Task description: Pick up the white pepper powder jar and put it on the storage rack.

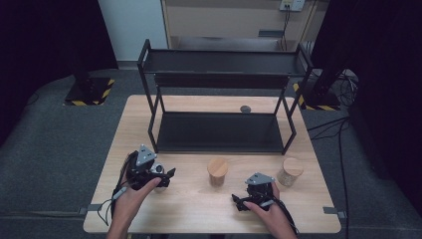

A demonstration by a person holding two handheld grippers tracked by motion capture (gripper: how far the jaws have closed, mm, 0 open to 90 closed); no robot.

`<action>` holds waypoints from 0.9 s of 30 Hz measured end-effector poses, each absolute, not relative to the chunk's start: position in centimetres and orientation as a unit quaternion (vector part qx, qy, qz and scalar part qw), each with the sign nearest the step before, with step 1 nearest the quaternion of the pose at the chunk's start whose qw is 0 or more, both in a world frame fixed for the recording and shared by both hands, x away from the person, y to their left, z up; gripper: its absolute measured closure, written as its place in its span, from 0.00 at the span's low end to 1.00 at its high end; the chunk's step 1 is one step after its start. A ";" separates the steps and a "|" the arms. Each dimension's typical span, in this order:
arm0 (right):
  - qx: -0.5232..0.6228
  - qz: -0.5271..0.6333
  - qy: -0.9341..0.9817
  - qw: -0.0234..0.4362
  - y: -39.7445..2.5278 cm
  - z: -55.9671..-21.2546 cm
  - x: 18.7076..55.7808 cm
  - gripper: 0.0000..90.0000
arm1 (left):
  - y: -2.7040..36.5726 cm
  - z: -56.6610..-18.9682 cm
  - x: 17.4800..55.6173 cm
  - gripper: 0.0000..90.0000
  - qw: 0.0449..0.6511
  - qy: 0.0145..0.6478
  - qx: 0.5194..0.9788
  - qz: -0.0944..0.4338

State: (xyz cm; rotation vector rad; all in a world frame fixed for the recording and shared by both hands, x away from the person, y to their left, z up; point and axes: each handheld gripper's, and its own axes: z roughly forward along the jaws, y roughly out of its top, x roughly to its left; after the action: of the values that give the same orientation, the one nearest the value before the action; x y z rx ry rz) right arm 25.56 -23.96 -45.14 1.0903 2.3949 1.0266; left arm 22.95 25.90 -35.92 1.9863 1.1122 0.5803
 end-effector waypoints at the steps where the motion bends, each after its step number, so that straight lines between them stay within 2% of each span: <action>1: 0.381 0.359 0.837 0.158 -24.0 -45.1 25.6 0.00 | 26.0 -36.0 22.9 0.02 0.386 0.438 0.779 0.229; 27: 0.383 0.359 0.837 0.156 -24.0 -45.1 25.6 0.00 | 27.4 -40.3 22.3 0.01 0.377 0.444 0.778 0.236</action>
State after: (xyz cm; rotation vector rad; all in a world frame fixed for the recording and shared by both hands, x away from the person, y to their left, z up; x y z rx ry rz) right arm 25.57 -23.95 -45.11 1.0952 2.3968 1.0267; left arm 22.30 27.35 -40.34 1.9883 1.1357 0.6027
